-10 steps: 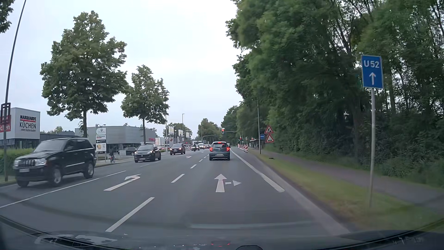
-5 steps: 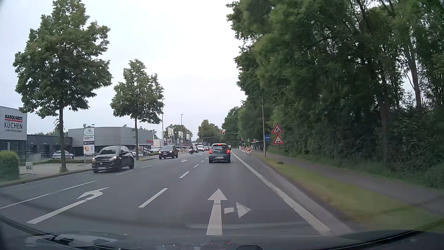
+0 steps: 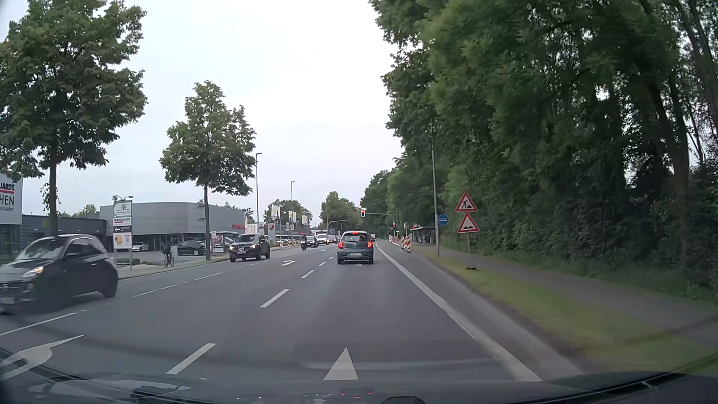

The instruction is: Follow the waypoints while adhering to traffic rules and regulations

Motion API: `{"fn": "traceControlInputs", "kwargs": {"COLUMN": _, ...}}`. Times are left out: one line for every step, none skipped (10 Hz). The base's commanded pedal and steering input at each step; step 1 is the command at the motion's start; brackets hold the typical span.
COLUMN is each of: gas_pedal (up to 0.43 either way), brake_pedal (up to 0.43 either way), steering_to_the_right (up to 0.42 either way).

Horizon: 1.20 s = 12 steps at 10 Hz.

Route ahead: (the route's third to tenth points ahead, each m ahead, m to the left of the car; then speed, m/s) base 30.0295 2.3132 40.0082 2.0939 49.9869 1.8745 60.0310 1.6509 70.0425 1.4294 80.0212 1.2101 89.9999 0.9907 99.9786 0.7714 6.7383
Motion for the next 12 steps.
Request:
{"fn": "traceControlInputs", "kwargs": {"gas_pedal": 0.047, "brake_pedal": 0.0, "steering_to_the_right": -0.008}}
{"fn": "traceControlInputs", "kwargs": {"gas_pedal": 0.047, "brake_pedal": 0.0, "steering_to_the_right": -0.008}}
{"fn": "traceControlInputs", "kwargs": {"gas_pedal": 0.047, "brake_pedal": 0.0, "steering_to_the_right": -0.008}}
{"fn": "traceControlInputs", "kwargs": {"gas_pedal": 0.047, "brake_pedal": 0.0, "steering_to_the_right": -0.008}}
{"fn": "traceControlInputs", "kwargs": {"gas_pedal": 0.047, "brake_pedal": 0.0, "steering_to_the_right": -0.008}}
{"fn": "traceControlInputs", "kwargs": {"gas_pedal": 0.047, "brake_pedal": 0.0, "steering_to_the_right": -0.008}}
{"fn": "traceControlInputs", "kwargs": {"gas_pedal": 0.047, "brake_pedal": 0.0, "steering_to_the_right": -0.008}}
{"fn": "traceControlInputs", "kwargs": {"gas_pedal": 0.047, "brake_pedal": 0.0, "steering_to_the_right": -0.008}}
{"fn": "traceControlInputs", "kwargs": {"gas_pedal": 0.047, "brake_pedal": 0.0, "steering_to_the_right": -0.008}}
{"fn": "traceControlInputs", "kwargs": {"gas_pedal": 0.047, "brake_pedal": 0.0, "steering_to_the_right": -0.008}}
{"fn": "traceControlInputs", "kwargs": {"gas_pedal": 0.047, "brake_pedal": 0.0, "steering_to_the_right": -0.008}}
{"fn": "traceControlInputs", "kwargs": {"gas_pedal": 0.047, "brake_pedal": 0.0, "steering_to_the_right": -0.008}}
